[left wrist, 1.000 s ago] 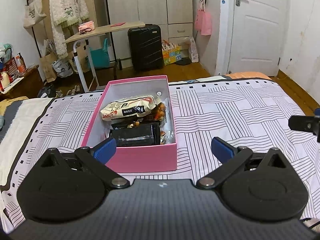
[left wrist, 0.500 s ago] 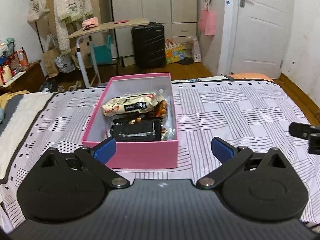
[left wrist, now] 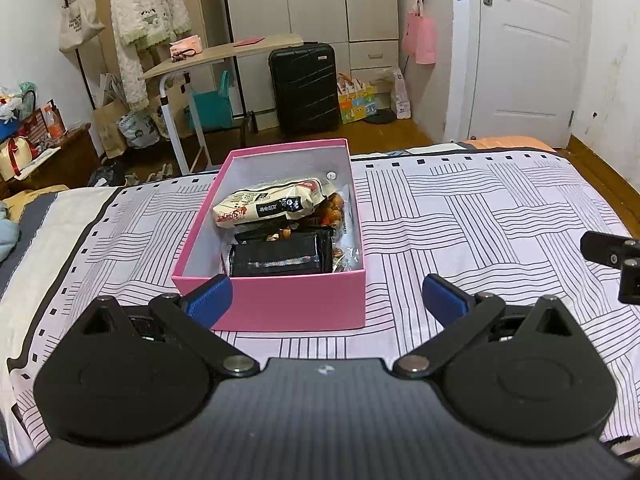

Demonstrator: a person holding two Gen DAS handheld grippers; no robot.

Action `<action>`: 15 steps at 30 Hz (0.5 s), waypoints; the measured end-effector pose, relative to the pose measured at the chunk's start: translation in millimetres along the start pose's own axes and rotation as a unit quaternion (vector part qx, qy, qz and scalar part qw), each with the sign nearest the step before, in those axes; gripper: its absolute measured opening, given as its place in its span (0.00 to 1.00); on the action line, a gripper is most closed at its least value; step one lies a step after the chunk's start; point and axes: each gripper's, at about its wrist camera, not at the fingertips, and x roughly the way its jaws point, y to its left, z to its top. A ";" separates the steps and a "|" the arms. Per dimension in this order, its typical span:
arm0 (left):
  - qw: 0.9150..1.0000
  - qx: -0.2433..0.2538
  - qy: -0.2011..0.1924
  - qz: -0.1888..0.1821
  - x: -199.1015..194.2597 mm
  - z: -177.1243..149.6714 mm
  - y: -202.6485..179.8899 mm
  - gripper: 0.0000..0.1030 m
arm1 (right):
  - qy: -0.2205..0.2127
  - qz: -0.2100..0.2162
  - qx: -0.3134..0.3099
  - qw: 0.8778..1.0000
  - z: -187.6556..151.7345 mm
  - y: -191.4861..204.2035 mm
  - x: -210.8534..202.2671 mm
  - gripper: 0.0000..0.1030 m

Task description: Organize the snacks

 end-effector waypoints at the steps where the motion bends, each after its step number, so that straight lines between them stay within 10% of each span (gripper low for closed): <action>1: 1.000 0.000 0.001 0.000 0.6 0.3 -0.1 1.00 | 0.001 0.001 0.000 1.000 -0.2 0.0 -0.1 0.98; 15: 1.000 -0.012 0.005 -0.002 1.1 -0.5 3.0 1.00 | 0.011 -0.005 0.006 1.000 -0.7 -3.2 5.0 0.98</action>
